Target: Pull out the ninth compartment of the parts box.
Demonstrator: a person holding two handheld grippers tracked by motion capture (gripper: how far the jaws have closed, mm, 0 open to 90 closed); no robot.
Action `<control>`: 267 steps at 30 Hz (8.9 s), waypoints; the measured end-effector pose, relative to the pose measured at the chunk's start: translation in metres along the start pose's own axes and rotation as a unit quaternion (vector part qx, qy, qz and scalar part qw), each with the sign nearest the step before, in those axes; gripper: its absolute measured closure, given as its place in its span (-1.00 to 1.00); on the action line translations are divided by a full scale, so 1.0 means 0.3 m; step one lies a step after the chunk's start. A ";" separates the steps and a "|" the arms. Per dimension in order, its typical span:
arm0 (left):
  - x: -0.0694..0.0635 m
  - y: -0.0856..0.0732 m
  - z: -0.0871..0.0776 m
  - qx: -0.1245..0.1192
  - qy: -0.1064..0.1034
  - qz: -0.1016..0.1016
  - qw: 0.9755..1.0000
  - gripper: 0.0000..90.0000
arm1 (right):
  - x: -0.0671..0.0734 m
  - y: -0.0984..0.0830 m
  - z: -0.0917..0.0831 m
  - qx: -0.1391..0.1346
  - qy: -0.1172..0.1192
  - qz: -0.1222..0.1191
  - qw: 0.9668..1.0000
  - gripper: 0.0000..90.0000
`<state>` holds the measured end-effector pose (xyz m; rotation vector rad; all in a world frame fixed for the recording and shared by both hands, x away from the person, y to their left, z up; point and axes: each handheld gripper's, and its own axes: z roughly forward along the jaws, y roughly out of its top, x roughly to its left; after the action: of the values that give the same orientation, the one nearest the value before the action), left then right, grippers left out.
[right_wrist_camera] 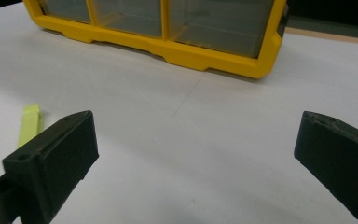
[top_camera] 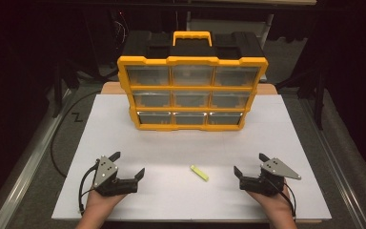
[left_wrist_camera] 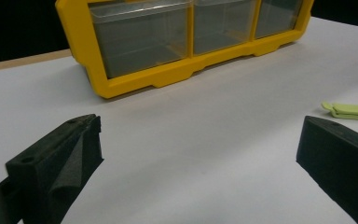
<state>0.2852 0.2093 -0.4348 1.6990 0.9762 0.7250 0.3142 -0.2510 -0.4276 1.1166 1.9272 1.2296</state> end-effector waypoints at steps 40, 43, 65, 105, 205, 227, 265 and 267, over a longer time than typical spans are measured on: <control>-0.004 -0.008 0.018 -0.012 0.005 0.008 1.000 -0.99 | 0.005 -0.005 0.058 0.013 -0.015 -0.018 1.000 -0.98; -0.004 -0.007 0.017 -0.013 0.005 0.006 1.000 -0.99 | 0.004 0.000 0.072 0.012 -0.019 -0.020 1.000 -0.98; -0.004 -0.004 0.010 -0.017 0.002 0.005 1.000 -0.99 | -0.045 0.047 0.154 0.022 -0.049 -0.021 0.998 -0.98; -0.007 -0.009 0.011 -0.015 0.011 -0.006 1.000 -0.99 | -0.067 0.089 0.244 0.042 -0.061 -0.055 0.996 -0.98; -0.018 -0.008 0.004 -0.022 0.009 0.007 1.000 -0.98 | 0.164 0.045 0.199 0.137 -0.168 -0.562 0.798 -0.94; -0.014 -0.012 0.022 -0.015 0.001 0.010 1.000 -0.98 | 0.209 0.045 0.211 0.119 -0.194 -0.589 0.775 -0.38; -0.014 -0.005 0.017 -0.029 -0.003 0.009 1.000 -0.99 | 0.159 0.160 0.372 0.123 -0.235 -0.572 0.776 0.06; -0.014 -0.005 0.015 -0.029 -0.003 0.010 1.000 -0.99 | 0.160 0.167 0.376 0.121 -0.241 -0.573 0.774 0.07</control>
<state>0.2865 0.2039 -0.4376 1.6619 0.9280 0.7541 0.3998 -0.1502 -0.4288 0.1313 1.8093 0.0001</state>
